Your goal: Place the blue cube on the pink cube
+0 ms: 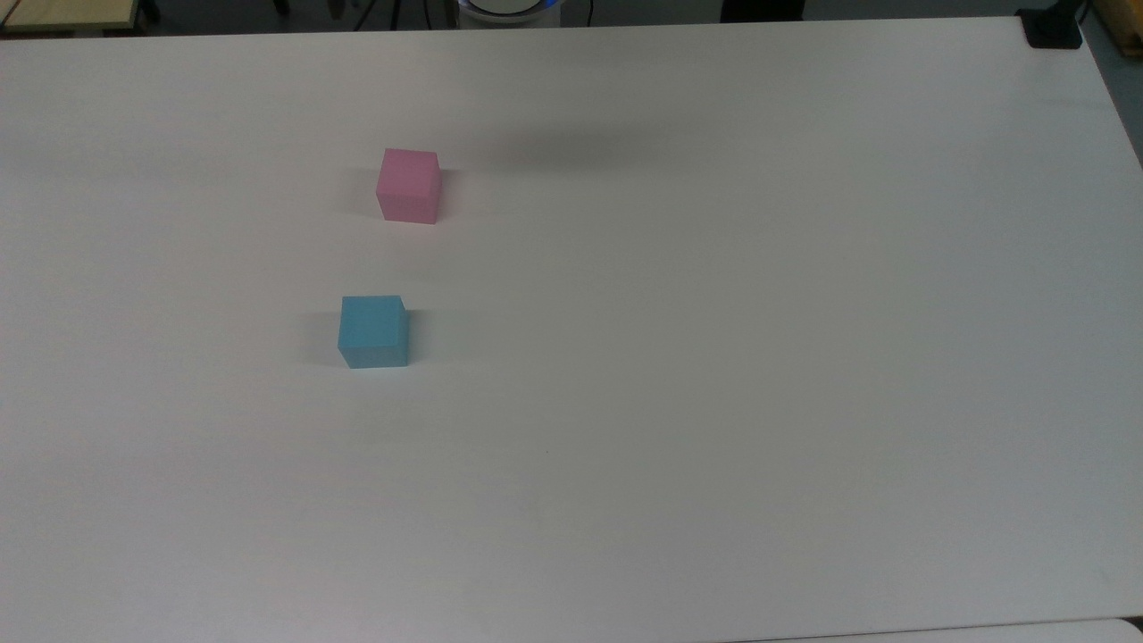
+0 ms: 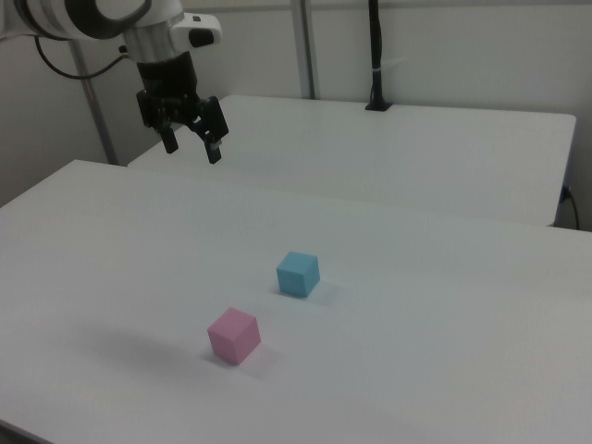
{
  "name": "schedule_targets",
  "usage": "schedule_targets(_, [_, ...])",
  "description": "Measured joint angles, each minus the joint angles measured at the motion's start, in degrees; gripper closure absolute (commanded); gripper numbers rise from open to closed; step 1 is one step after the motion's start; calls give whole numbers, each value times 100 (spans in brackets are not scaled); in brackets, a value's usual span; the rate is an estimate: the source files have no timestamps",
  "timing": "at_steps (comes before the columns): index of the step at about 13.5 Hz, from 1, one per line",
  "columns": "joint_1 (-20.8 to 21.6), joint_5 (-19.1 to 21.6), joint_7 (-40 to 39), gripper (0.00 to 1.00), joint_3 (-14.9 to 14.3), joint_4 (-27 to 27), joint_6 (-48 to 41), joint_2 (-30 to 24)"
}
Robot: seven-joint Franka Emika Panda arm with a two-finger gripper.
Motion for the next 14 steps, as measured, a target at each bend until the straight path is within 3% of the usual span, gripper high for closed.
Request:
schedule_targets(4, [-16,-211,-260,0,61,71,0,-5])
schedule_targets(14, [-20,-232,-344,0,55,107,0,-7])
